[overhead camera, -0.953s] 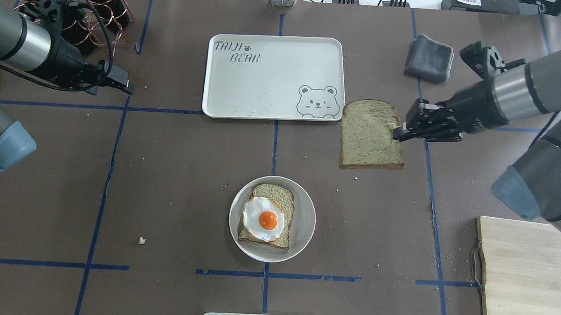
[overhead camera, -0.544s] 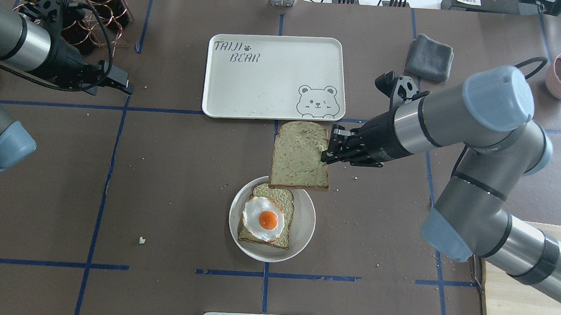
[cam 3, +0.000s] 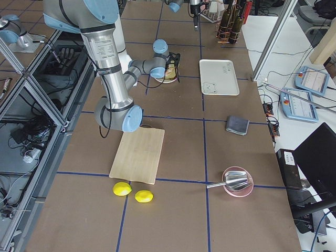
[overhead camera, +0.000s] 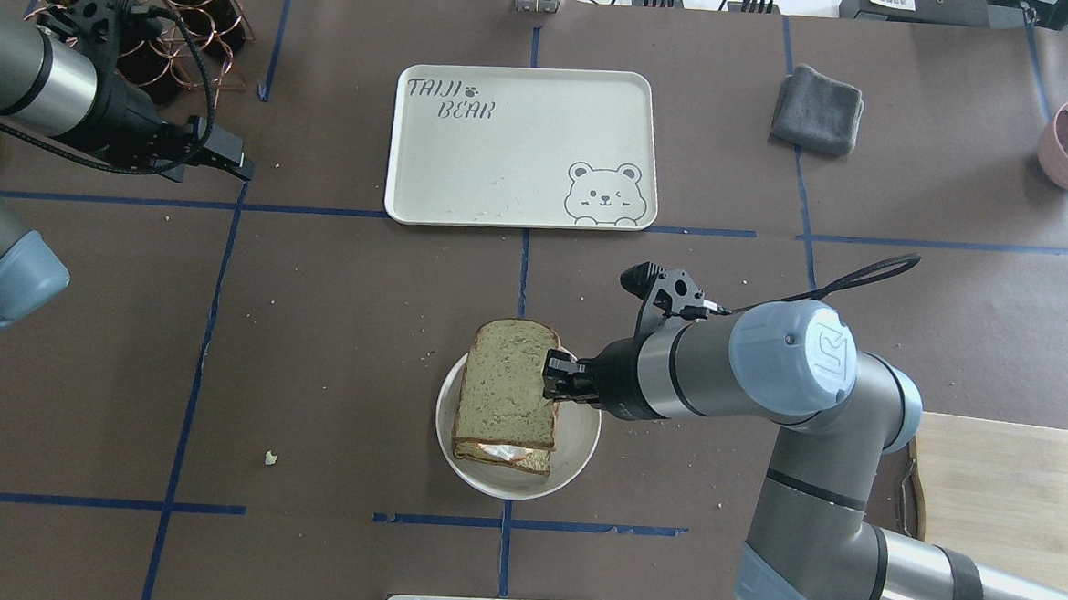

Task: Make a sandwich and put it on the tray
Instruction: 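Lower the bread slice onto the egg on the plate with the right gripper, then release the bread and withdraw the right gripper while the left gripper approaches the plate, then grasp the rim of the white plate with the left gripper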

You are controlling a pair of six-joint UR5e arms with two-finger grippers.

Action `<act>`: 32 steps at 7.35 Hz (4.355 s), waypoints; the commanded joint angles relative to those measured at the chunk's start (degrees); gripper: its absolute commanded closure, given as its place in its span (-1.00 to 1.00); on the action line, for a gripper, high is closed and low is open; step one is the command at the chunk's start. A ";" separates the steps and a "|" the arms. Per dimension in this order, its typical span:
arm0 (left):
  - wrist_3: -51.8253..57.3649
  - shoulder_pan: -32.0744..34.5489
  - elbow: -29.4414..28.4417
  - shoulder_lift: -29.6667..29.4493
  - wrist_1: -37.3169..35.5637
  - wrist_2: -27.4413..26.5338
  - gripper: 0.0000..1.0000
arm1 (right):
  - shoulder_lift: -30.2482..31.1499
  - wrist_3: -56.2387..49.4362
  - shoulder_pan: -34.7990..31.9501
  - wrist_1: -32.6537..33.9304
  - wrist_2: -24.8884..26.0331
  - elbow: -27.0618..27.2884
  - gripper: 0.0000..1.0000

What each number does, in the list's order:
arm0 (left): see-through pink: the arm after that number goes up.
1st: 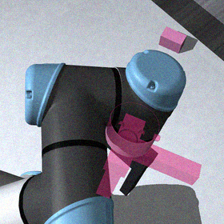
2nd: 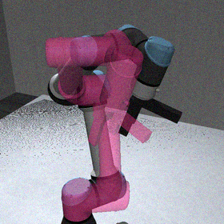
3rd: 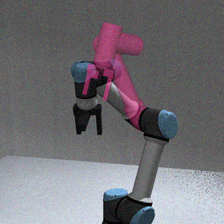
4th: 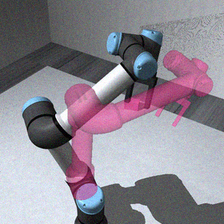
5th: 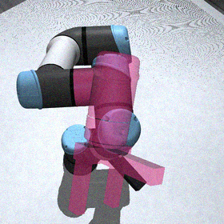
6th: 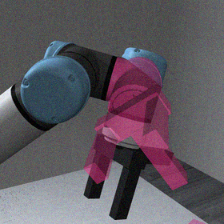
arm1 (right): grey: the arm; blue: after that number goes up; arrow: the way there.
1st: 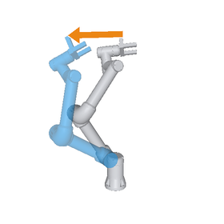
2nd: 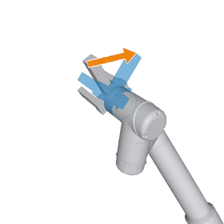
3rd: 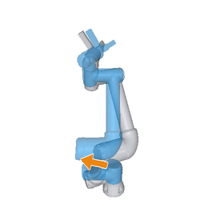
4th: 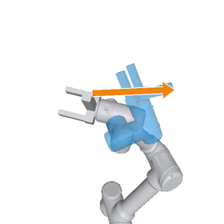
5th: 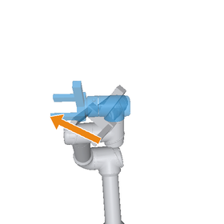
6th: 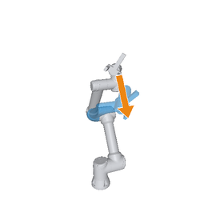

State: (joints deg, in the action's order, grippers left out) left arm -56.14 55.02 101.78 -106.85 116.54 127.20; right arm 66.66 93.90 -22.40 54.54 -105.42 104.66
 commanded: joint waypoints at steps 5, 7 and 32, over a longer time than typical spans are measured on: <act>-0.02 -0.09 -0.27 -0.11 0.00 0.07 -1.00 | -0.65 0.76 2.45 0.13 2.77 -3.32 -0.27; -0.02 -0.17 -0.18 -0.29 0.09 0.07 -1.00 | -0.56 0.68 0.79 0.13 1.72 -2.71 -1.00; -22.52 -34.45 -3.34 -12.77 -8.00 -22.61 1.00 | 11.56 -55.75 -35.52 39.51 -20.08 6.08 -1.00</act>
State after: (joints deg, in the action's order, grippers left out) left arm -79.03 20.60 98.44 -119.64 108.41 104.58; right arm 77.61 38.53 -57.82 94.36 -125.51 110.71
